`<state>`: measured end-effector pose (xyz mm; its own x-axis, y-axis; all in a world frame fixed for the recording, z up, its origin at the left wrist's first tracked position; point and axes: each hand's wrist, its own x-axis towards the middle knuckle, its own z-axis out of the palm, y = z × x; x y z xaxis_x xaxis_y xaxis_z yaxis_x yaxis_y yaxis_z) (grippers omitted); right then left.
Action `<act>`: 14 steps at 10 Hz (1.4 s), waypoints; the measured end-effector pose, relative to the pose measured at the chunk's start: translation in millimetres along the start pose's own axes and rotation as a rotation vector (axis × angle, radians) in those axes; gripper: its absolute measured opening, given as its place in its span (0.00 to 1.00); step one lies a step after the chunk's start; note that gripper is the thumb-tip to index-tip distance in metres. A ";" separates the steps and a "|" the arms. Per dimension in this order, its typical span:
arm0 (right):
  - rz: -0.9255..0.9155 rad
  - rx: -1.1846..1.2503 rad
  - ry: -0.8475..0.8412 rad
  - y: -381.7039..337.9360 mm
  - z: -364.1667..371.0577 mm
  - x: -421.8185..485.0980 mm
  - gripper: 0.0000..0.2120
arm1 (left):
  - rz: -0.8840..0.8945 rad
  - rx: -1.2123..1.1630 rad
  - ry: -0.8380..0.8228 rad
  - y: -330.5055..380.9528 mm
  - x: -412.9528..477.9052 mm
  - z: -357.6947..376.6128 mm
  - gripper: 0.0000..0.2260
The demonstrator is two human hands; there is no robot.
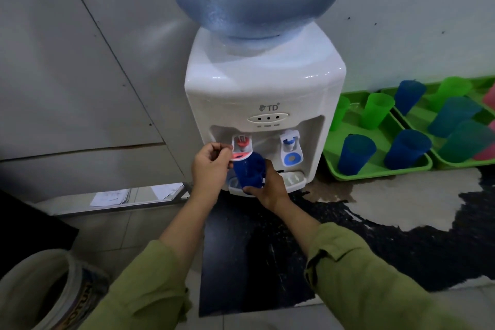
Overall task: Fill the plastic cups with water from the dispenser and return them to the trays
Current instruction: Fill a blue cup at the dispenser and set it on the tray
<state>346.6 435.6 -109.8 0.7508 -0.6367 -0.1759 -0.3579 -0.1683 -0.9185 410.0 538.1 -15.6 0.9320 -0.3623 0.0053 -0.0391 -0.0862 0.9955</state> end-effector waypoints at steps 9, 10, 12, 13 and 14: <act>-0.034 -0.045 -0.010 -0.3 -3.4 -1.6 0.35 | 0.001 0.009 -0.056 3.5 -3.6 -3.3 0.07; -0.030 -0.033 -0.008 -0.7 -2.3 -2.0 0.35 | 0.005 0.007 -0.055 3.0 -3.4 -3.6 0.06; -0.020 -0.006 -0.021 -2.1 -4.5 -3.7 0.34 | -0.026 0.018 -0.062 1.0 -1.1 -6.8 0.05; -0.027 -0.028 -0.010 -2.6 -5.1 -4.2 0.34 | -0.067 0.003 -0.062 3.0 -0.2 -7.7 0.03; -0.040 -0.052 -0.001 -2.3 -5.3 -3.8 0.34 | -0.133 0.028 -0.079 2.7 1.4 -11.9 0.03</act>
<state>341.6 434.4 -105.1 0.7659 -0.6276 -0.1399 -0.3561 -0.2328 -0.9050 415.5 548.5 -11.8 0.8985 -0.4179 -0.1346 0.0711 -0.1640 0.9839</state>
